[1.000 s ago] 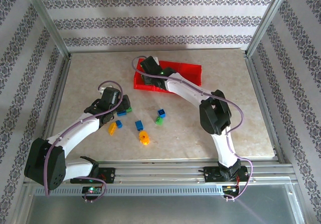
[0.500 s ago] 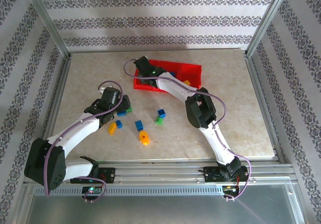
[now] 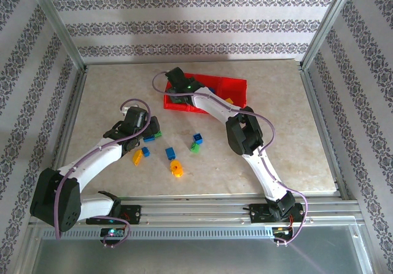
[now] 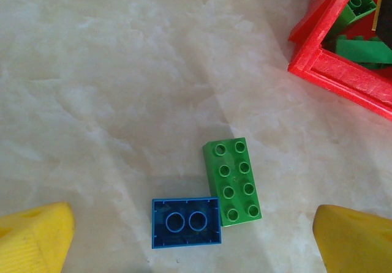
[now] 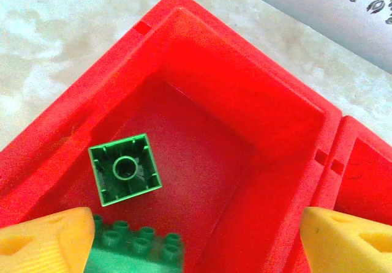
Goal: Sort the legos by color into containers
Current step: Place the lego in the container.
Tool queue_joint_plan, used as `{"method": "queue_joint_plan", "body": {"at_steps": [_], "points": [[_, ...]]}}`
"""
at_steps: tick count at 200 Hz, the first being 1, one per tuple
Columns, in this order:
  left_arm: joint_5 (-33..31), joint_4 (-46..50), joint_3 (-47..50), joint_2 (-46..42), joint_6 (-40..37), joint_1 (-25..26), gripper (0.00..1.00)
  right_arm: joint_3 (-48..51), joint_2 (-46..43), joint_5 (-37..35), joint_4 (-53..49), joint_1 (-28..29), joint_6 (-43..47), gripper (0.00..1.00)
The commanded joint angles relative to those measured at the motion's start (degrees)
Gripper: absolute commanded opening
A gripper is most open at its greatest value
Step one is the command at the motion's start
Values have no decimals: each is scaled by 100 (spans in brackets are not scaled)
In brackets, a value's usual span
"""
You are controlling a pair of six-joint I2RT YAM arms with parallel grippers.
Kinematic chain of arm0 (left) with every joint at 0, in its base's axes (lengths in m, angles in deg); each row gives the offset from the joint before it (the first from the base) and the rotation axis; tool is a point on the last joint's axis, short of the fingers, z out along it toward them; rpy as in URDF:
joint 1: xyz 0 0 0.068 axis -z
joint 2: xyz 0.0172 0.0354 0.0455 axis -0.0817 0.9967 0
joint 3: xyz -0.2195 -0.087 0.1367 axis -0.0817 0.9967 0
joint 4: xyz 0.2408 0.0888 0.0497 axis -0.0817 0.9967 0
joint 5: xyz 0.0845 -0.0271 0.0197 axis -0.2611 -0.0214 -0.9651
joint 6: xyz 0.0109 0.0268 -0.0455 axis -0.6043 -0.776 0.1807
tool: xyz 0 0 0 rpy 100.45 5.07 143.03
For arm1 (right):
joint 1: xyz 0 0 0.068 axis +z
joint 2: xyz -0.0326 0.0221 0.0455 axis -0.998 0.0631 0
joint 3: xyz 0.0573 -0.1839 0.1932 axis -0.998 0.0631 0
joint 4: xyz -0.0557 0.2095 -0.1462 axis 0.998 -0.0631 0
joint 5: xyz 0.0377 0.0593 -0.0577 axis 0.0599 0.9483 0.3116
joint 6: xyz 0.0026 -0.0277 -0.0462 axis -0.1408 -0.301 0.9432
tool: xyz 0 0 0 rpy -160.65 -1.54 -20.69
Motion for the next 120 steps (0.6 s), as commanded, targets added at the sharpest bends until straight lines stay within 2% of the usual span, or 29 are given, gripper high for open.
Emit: {"method": "queue_joint_plan", "body": {"at_steps": [1,19,74,120], "points": [[-49,103,-122,39,-68,-68,100,38,-312,6,-16,-46,-45,91],[-68,157,-148,29,-88,-71,100,326,-605,50,19,-45,-168,98],[25,415,-276,14,-261,-70,100,1813,-1879,121,64,-82,-971,98],[565,431,-385,57,-391,31,100,3681,-3223,365,107,-285,-2074,98]]}}
